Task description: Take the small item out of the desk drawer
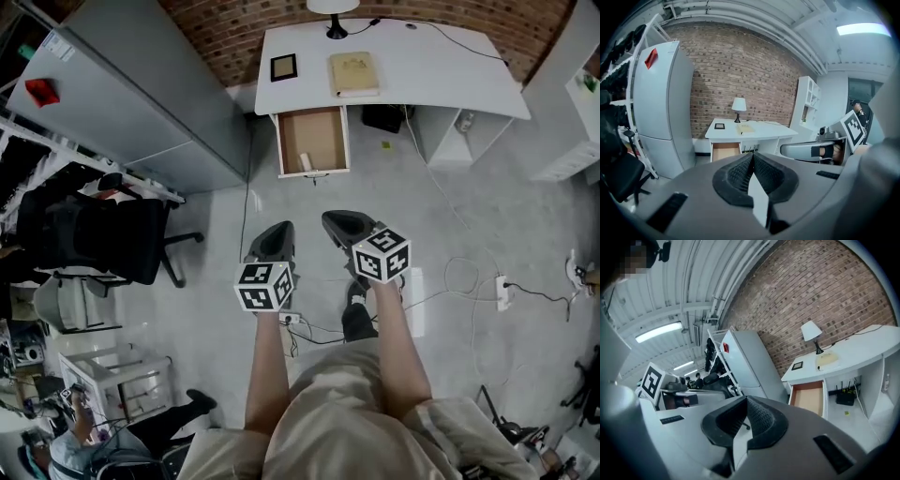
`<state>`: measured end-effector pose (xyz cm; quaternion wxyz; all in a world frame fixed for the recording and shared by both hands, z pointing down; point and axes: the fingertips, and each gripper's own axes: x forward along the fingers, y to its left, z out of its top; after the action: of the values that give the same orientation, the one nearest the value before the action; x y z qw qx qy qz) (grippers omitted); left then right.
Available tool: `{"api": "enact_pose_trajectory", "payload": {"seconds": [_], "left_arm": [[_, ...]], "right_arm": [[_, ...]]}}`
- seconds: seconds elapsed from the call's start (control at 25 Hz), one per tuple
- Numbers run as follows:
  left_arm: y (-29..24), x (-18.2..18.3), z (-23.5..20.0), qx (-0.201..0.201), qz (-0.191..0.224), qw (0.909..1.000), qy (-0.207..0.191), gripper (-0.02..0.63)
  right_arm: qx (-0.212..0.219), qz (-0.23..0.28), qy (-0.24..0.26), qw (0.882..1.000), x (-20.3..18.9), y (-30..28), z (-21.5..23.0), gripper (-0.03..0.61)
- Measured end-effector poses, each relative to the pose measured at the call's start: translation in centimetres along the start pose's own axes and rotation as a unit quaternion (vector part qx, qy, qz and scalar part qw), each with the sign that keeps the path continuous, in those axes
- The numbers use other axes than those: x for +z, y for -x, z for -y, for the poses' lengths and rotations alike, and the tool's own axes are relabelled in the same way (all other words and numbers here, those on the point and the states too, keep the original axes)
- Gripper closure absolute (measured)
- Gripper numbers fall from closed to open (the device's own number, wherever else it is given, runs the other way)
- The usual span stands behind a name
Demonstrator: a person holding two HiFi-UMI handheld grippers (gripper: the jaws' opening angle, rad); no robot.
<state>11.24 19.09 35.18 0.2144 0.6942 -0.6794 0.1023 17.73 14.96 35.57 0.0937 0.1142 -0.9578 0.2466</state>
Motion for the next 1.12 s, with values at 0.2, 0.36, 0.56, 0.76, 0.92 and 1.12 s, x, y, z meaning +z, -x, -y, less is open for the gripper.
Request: {"api": "enact_pose_trajectory", "payload": {"seconds": [0.2,0.36,0.56,0.76,0.92,1.12], "left_arm": [[-2.6,0.8,-0.9,0.009,0.001,0.9999,0.01,0.597],[-3.2,0.5,-2.1,0.019,-0.002,0.9995,0.024,0.597],[-3.8,0.2,-4.9,0.036,-0.001,0.9985,0.042,0.597],[-5.2,2.3,-7.0,0.03,0.001,0.9992,0.027,0.597],[-7.3,3.8,-8.3,0.024,0.008,0.9994,0.025,0.597],[-11.5,6.0,-10.1,0.006,0.011,0.9996,0.024,0.597]], "right_arm": [[-0.006,-0.027,0.006,1.0,-0.1,-1.2,3.2,0.554],[-0.015,-0.041,0.005,0.999,-0.9,-2.2,4.9,0.554],[-0.035,-0.086,0.076,0.993,-1.3,-5.0,6.9,0.554],[-0.05,-0.057,0.068,0.995,2.4,-7.1,9.0,0.554],[-0.053,-0.044,0.059,0.996,4.2,-8.4,10.2,0.554],[-0.067,-0.049,0.058,0.995,5.8,-10.8,13.1,0.554]]}}
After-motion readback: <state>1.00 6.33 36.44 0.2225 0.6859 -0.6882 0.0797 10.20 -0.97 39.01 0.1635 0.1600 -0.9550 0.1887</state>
